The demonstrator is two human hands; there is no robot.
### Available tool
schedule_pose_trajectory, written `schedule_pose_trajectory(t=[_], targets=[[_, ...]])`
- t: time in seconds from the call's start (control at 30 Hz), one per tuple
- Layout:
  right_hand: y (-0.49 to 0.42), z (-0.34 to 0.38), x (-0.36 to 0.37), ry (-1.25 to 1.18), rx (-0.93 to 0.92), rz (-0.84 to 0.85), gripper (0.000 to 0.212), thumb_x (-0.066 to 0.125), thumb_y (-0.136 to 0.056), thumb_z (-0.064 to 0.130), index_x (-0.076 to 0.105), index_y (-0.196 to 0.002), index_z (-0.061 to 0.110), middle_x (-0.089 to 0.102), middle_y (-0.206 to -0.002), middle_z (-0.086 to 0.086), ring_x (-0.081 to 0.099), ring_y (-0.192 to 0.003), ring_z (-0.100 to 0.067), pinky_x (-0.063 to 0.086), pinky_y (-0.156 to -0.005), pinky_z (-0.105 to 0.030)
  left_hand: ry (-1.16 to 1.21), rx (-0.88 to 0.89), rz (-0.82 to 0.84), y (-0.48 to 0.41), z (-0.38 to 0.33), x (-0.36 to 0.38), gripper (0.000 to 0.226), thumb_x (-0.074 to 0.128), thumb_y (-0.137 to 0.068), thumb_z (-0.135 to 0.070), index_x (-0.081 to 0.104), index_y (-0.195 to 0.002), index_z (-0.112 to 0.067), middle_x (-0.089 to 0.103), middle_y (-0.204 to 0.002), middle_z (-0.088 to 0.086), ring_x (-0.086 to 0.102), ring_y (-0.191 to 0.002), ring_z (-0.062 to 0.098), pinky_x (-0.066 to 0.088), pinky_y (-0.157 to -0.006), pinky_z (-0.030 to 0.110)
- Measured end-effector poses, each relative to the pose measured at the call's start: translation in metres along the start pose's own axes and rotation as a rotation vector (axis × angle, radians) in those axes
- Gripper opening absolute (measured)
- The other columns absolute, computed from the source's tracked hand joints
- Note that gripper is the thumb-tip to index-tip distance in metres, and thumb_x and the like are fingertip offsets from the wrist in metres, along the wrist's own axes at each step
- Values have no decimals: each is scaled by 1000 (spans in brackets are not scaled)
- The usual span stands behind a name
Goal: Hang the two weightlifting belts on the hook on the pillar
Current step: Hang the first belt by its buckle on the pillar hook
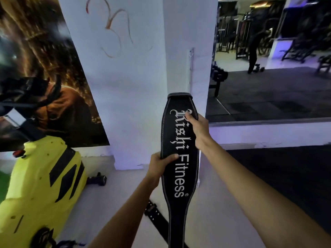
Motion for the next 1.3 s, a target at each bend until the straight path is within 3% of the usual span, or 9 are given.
schedule_pose_trajectory(t=[0.2,0.43,0.57,0.73,0.8,0.9,1.1,1.2,1.3], targets=[[9,6,-8,92,-52,98,0,64,-85,17,64,-85,17,67,-79,1,66,-65,-6,54,-62,-19,1,44,38,-21,-59,11,32,61,-86,-38,72,-91,-8,76,-81,4,72,-79,21,58,-67,24],[30,-7,-38,234,-68,175,13,69,-79,10,64,-91,11,68,-81,1,68,-62,0,52,-57,-11,224,-15,-97,-41,-100,39,27,70,-82,-18,68,-93,6,70,-80,17,67,-66,28,59,-67,39],[44,-39,-65,368,90,233,33,69,-80,11,63,-111,1,67,-98,-6,66,-83,-16,50,-60,-6,259,23,-120,-45,-105,36,35,71,-81,-20,65,-102,7,69,-88,19,67,-74,30,59,-75,44],[32,-32,-51,241,254,469,65,27,-87,65,57,-124,20,64,-124,0,58,-116,-15,39,-105,-36,192,57,30,-37,-101,35,21,65,-86,-17,67,-93,3,73,-77,12,70,-64,23,59,-60,31],[17,-7,-32,98,299,417,80,13,-81,75,65,-109,20,74,-100,0,67,-97,-14,48,-96,-35,179,85,124,-31,-94,35,21,63,-86,-14,67,-97,3,74,-76,9,71,-64,21,58,-59,28],[-13,19,-21,-35,332,213,89,28,-72,82,67,-102,8,74,-91,-14,69,-88,-27,54,-85,-37,95,134,292,-27,-74,28,31,66,-80,-13,65,-104,7,75,-82,11,70,-71,23,59,-68,31],[-17,23,-14,77,253,122,40,62,-84,39,63,-105,6,66,-99,-12,64,-97,-29,53,-87,-40,-34,56,517,-20,-53,10,33,59,-84,-25,68,-107,-4,72,-98,9,68,-91,24,55,-84,33],[-3,17,-12,104,178,237,23,58,-89,26,65,-96,5,67,-92,-8,63,-84,-21,52,-74,-29,-253,-29,276,-31,-77,11,66,43,-85,-62,68,-104,-5,71,-97,10,67,-89,23,52,-86,33],[12,14,-8,230,73,289,32,57,-90,22,62,-113,1,66,-100,-9,63,-88,-18,50,-78,-25,-314,-11,48,-39,-100,20,70,32,-88,-67,67,-95,-7,70,-93,11,66,-84,23,54,-79,34]])
Point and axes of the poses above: each hand's wrist, its own y-axis away from the middle knuckle, its own x-axis out of the palm, z = x × y, the point moved 3 cm from there along -y, towards the middle knuckle
